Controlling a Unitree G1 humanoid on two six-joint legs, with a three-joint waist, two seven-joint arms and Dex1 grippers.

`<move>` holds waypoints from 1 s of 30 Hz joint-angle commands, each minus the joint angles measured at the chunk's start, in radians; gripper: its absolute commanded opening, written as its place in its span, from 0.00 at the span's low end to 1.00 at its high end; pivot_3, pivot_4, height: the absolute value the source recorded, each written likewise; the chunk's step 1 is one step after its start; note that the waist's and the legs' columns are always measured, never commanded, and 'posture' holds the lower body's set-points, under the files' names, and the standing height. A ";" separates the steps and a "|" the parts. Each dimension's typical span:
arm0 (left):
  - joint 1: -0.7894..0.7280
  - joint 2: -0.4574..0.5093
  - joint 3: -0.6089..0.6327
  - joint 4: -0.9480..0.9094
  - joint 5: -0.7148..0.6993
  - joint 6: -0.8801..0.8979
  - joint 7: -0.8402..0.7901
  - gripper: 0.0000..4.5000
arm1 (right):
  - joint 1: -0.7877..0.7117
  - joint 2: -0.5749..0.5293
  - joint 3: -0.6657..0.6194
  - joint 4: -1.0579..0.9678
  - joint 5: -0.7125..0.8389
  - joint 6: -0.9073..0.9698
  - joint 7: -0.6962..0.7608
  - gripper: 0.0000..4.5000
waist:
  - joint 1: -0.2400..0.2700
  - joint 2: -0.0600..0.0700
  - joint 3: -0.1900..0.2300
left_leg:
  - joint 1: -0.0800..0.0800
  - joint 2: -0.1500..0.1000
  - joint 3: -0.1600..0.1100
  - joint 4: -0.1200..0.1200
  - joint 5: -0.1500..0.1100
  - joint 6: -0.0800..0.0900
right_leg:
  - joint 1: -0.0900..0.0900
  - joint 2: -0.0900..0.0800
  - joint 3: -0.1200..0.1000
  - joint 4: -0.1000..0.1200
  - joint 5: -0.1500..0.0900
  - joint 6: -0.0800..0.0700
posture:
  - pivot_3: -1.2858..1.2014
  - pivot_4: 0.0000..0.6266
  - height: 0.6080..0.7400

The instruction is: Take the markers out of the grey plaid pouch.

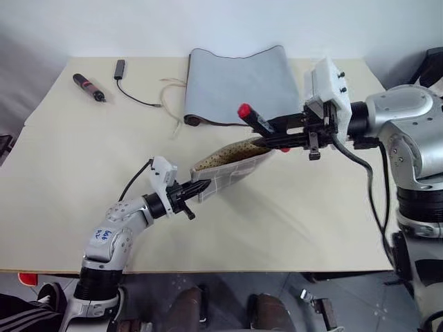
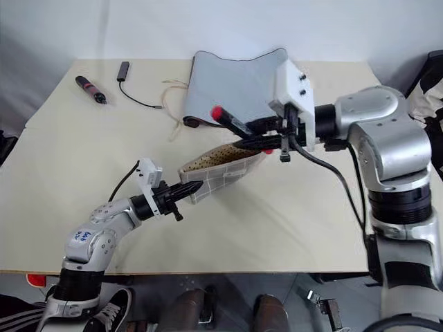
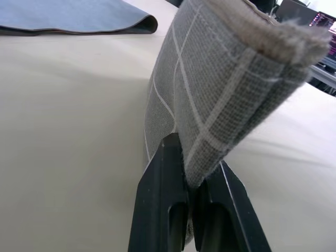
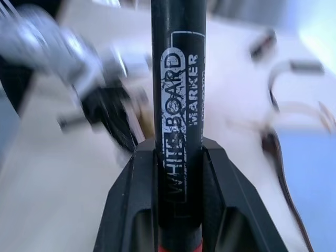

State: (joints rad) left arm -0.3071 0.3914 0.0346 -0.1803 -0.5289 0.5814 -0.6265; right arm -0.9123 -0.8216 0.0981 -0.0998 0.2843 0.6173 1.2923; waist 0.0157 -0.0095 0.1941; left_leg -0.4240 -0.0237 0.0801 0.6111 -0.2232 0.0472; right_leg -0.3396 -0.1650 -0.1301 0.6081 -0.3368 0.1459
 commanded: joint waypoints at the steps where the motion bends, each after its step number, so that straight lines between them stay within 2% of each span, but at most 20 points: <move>1: 0.005 0.015 0.048 -0.012 -0.021 -0.017 -0.015 0.00 | 0.075 -0.139 0.068 0.151 -0.204 -0.211 -0.033 0.13 | 0.005 0.000 0.000 | 0.000 0.000 0.001 0.000 0.000 0.000 | -0.001 0.000 0.001 0.000 0.000 0.000 | 0.52 0.24 1.00; 3: 0.010 0.013 0.063 -0.007 -0.034 -0.010 -0.018 0.00 | 0.136 -0.188 0.099 0.272 -0.291 -0.324 -0.071 0.13 | 0.010 -0.001 0.000 | 0.000 0.000 0.003 0.000 0.000 0.000 | -0.001 0.000 0.001 0.000 0.000 0.000 | 0.52 0.24 1.00; 7: 0.014 0.017 0.064 -0.022 -0.045 0.011 -0.035 0.00 | 0.191 -0.182 0.134 0.414 -0.372 -0.481 -0.111 0.13 | 0.004 0.000 0.001 | 0.000 0.001 0.005 0.000 0.000 0.000 | -0.002 0.000 0.002 -0.001 0.000 0.000 | 0.52 0.24 1.00; 9: 0.014 0.017 0.064 -0.025 -0.048 0.016 -0.037 0.00 | 0.188 -0.139 0.115 0.458 -0.345 -0.466 -0.123 0.13 | -0.006 0.000 0.001 | 0.001 0.002 0.007 0.000 0.000 0.001 | -0.002 0.001 0.004 0.000 0.000 0.000 | 0.52 0.24 1.00; 12: 0.010 0.017 0.064 -0.030 -0.049 0.024 -0.038 0.00 | 0.195 -0.137 0.145 0.504 -0.393 -0.512 -0.117 0.13 | -0.015 0.000 0.001 | 0.001 0.004 0.007 0.000 0.002 0.003 | -0.001 0.003 0.004 0.000 0.000 0.000 | 0.52 0.24 1.00; 13: 0.008 0.021 0.061 -0.032 -0.046 0.024 -0.041 0.00 | 0.201 -0.131 0.140 0.495 -0.376 -0.474 -0.091 0.13 | -0.016 0.000 0.001 | 0.001 0.004 0.007 0.000 0.002 0.003 | -0.001 0.003 0.004 0.000 0.000 0.000 | 0.52 0.24 1.00; 15: 0.005 0.022 0.059 -0.034 -0.045 0.027 -0.043 0.00 | 0.198 -0.095 0.103 0.475 -0.307 -0.387 -0.065 0.29 | -0.015 0.000 0.001 | 0.001 0.004 0.007 0.000 0.002 0.003 | -0.001 0.002 0.004 0.000 0.000 0.000 | 0.52 0.24 1.00; 20: 0.008 0.017 0.058 -0.039 -0.047 0.034 -0.041 0.00 | 0.223 -0.110 0.126 0.456 -0.358 -0.449 -0.065 0.63 | -0.013 0.000 0.001 | 0.001 0.004 0.006 0.001 0.000 0.001 | -0.001 0.002 0.003 0.000 0.000 0.000 | 0.52 0.24 1.00; 28: 0.008 0.014 0.055 -0.044 -0.047 0.039 -0.042 0.00 | 0.172 -0.127 0.060 0.366 -0.297 -0.409 -0.029 0.63 | -0.013 0.000 0.001 | 0.001 0.003 0.006 0.001 0.000 0.000 | -0.001 0.002 0.003 0.000 0.000 0.000 | 0.52 0.24 1.00; 30: 0.007 0.013 0.054 -0.044 -0.048 0.040 -0.042 0.00 | 0.139 -0.122 0.032 0.312 -0.237 -0.329 0.005 0.63 | -0.013 0.001 0.001 | 0.001 0.003 0.006 0.001 0.000 0.000 | -0.001 0.002 0.003 0.000 0.000 0.000 | 0.52 0.24 1.00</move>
State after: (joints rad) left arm -0.2953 0.4059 0.0895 -0.1843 -0.5541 0.6245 -0.6577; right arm -0.7325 -0.9175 0.1870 0.2820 -0.0070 0.2370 1.2696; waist 0.0022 -0.0090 0.1953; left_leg -0.4229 -0.0205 0.0861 0.6117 -0.2234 0.0468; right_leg -0.3406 -0.1635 -0.1268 0.6078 -0.3366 0.1460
